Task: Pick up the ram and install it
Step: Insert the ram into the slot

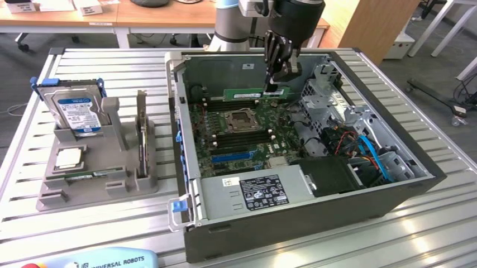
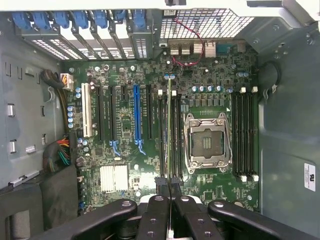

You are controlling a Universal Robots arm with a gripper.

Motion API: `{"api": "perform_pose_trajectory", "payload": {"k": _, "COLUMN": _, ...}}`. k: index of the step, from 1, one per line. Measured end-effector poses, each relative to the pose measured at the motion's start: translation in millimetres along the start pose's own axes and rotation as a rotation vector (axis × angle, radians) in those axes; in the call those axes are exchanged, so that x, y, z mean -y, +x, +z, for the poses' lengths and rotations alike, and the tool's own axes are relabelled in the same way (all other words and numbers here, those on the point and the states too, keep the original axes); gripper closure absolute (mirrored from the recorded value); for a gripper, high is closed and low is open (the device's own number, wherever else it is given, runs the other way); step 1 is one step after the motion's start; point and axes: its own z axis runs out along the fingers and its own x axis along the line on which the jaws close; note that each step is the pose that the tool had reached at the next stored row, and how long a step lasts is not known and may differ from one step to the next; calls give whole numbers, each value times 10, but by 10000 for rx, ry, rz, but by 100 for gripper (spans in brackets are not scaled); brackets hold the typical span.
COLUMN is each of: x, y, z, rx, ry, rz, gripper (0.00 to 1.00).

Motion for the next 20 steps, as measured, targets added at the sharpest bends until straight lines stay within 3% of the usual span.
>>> {"api": "perform_pose_trajectory", "payload": {"k": 5, "x": 0, "y": 1, "z": 19, "rx": 1, "ry": 0, "rz": 0, "gripper": 89}}
{"api": "perform_pose_trajectory", "payload": {"k": 20, "x": 7, "y": 7, "z": 234, "rx": 0, "ry": 0, "rz": 0, "gripper": 89}}
